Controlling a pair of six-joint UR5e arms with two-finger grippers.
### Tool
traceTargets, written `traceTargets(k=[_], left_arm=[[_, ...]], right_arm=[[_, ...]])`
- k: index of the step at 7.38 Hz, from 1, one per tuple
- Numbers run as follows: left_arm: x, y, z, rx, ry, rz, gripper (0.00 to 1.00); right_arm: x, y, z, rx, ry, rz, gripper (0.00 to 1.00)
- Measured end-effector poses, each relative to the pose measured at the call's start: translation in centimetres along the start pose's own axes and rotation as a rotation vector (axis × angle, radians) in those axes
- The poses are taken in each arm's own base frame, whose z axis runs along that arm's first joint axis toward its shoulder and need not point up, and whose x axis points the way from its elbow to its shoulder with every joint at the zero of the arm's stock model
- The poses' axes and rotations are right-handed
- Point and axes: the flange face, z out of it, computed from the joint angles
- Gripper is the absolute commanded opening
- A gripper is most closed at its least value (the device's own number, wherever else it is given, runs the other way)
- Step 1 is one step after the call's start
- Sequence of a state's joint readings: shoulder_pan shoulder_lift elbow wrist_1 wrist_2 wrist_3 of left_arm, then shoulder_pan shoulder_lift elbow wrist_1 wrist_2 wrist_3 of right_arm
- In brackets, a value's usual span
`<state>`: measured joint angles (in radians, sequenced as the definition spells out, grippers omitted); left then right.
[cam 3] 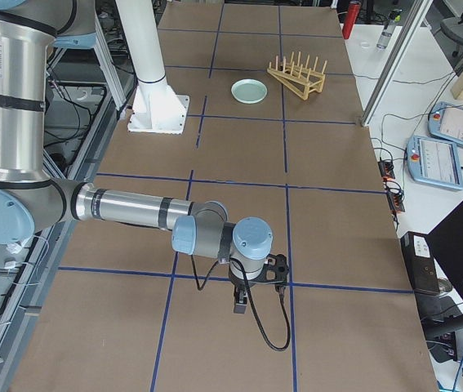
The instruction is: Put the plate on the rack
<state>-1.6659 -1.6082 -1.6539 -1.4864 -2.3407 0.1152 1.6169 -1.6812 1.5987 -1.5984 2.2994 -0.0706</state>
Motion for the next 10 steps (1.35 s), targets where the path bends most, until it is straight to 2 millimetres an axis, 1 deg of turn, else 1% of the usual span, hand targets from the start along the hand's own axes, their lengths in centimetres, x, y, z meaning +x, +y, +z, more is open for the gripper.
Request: traceTargets(k=[2, 3, 4, 5, 6, 7, 8, 9, 10], left_arm=[[0.3, -0.5, -0.3, 0.008, 0.000, 0.008, 1.00], [0.5, -0.8, -0.2, 0.009, 0.000, 0.015, 1.00], [1.0, -1.0, 0.1, 0.011, 0.001, 0.030, 1.00], [2.2, -1.7, 0.1, 0.022, 0.021, 0.058, 1.00], [4.9, -2.7, 0.0, 0.042, 0.077, 0.104, 1.00], [9.3, -4.0, -0.1, 0.053, 0.136, 0.134, 1.00], [14.2, -5.3, -0.2, 0.050, 0.171, 0.124, 1.00], [19.4, -6.2, -0.5, 0.046, 0.195, 0.091, 1.00], [24.5, -6.8, -1.2, 0.046, 0.219, 0.060, 1.00]], right_arm=[[0.0, 0.0, 0.0, 0.000, 0.000, 0.001, 1.00], [0.0, 0.0, 0.0, 0.000, 0.000, 0.001, 1.00], [0.0, 0.0, 0.0, 0.000, 0.000, 0.001, 1.00], [0.0, 0.0, 0.0, 0.000, 0.000, 0.001, 1.00], [0.0, 0.0, 0.0, 0.001, 0.000, 0.001, 1.00], [0.0, 0.0, -0.1, 0.001, 0.000, 0.001, 1.00], [0.0, 0.0, -0.1, 0.002, 0.000, 0.000, 1.00], [0.0, 0.0, -0.1, 0.002, 0.000, 0.001, 1.00], [0.0, 0.0, -0.1, 0.001, 0.000, 0.001, 1.00]])
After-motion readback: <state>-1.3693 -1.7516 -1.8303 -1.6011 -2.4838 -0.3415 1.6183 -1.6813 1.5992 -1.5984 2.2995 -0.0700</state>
